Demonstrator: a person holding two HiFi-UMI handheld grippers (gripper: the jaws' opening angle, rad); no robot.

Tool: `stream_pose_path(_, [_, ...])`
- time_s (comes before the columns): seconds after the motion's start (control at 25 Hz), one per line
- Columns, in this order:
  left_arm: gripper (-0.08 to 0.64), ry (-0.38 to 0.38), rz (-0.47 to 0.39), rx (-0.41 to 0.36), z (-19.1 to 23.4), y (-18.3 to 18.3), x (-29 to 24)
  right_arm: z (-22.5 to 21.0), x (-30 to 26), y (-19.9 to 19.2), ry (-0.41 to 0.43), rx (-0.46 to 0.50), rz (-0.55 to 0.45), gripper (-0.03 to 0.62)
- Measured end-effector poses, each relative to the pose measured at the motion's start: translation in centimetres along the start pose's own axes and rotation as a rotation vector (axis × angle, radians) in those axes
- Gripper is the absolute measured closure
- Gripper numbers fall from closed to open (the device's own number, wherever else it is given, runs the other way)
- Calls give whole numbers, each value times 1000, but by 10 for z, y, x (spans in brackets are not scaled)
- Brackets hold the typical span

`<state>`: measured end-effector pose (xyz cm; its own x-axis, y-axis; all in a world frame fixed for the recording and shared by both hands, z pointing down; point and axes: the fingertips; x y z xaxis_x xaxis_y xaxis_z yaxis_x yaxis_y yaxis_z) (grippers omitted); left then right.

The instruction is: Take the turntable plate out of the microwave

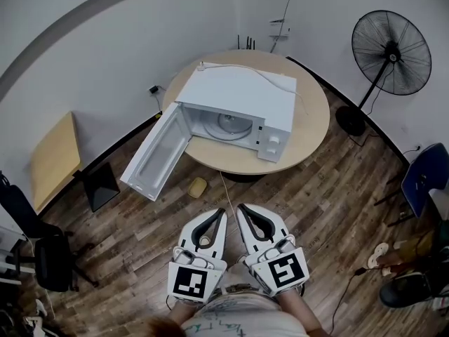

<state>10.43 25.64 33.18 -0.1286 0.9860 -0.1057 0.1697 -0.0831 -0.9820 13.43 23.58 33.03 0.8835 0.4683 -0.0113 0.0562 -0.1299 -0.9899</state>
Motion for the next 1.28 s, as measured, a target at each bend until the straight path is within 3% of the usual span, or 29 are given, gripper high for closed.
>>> stream_pose_path(0.36, [545, -10, -3, 2, 17, 0, -13, -6, -19, -1, -20, 14, 9, 601])
stream_pose_path(0.64, [545, -37, -14, 0, 55, -5, -43, -19, -64, 0, -52, 11, 14, 601])
stream_pose_path(1.28, [545, -186, -43, 20, 150, -10, -120, -54, -182, 8, -170, 21, 14, 601])
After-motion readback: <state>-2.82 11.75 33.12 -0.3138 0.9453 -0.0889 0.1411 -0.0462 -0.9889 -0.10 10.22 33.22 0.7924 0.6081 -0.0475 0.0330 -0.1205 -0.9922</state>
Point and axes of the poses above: the fingertips, and each gripper's own axes: x backward along the fingers, z to its left, y out of its top, and after that the axes turned 6 degrees about -x, right-handed
